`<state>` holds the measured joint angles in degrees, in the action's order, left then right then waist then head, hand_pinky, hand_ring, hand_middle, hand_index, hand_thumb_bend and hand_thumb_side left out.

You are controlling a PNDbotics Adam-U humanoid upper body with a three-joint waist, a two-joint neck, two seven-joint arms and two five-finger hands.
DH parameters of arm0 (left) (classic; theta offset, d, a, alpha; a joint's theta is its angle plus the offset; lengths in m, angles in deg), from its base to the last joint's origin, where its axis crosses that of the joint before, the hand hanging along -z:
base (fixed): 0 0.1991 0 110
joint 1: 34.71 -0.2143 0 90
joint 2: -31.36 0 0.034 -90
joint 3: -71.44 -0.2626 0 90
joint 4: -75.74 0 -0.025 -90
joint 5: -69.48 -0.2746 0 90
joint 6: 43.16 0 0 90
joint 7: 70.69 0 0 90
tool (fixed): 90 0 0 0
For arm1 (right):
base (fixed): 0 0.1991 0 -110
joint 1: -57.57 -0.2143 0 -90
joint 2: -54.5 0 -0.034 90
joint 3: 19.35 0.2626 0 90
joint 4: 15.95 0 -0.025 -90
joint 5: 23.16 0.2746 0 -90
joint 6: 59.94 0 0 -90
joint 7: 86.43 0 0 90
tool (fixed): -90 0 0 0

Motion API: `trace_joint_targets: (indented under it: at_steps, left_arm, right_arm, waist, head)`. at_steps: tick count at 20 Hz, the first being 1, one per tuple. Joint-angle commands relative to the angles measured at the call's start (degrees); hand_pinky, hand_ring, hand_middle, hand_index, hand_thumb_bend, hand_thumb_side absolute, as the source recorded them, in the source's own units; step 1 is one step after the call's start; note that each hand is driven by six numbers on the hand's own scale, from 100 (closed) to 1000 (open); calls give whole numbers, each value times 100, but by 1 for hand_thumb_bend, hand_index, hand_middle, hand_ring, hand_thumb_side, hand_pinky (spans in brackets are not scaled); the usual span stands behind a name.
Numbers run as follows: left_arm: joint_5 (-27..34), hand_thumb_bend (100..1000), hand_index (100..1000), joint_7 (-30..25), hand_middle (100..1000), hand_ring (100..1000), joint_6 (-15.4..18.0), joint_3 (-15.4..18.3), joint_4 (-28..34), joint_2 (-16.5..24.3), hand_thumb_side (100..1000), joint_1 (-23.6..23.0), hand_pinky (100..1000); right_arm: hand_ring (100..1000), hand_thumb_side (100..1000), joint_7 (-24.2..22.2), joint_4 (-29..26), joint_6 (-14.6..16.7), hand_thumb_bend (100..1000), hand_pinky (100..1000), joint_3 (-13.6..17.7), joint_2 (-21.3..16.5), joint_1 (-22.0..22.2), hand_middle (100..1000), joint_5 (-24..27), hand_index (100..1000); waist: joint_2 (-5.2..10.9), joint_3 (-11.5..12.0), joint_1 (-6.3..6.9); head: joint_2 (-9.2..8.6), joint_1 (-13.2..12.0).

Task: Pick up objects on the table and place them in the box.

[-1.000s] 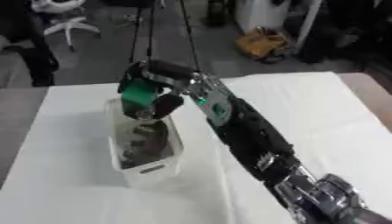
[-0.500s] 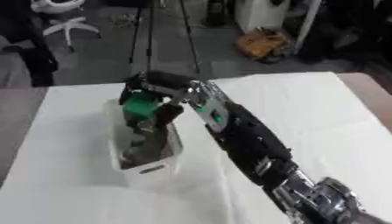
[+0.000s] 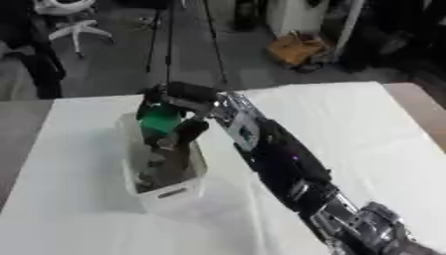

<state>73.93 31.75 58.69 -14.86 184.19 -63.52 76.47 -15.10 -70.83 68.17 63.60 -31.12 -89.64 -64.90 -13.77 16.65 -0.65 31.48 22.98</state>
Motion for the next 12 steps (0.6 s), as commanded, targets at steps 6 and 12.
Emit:
trace_joint_targets:
  at_steps: [6, 12]
  left_arm:
    - [7, 494, 879, -8, 906, 865, 4, 23, 70, 114, 1000, 54, 430]
    - [4, 495, 879, -7, 906, 865, 8, 26, 74, 116, 1000, 53, 431]
  right_arm:
    - [598, 514, 25, -108, 335, 232, 610, 27, -37, -142, 748, -222, 832]
    - [931, 696, -38, -136, 559, 497, 991, 0, -34, -148, 924, -468, 944]
  waist:
    - [287, -8, 85]
    - [290, -8, 86]
  head:
    - [-58, 22]
    - [-53, 23]
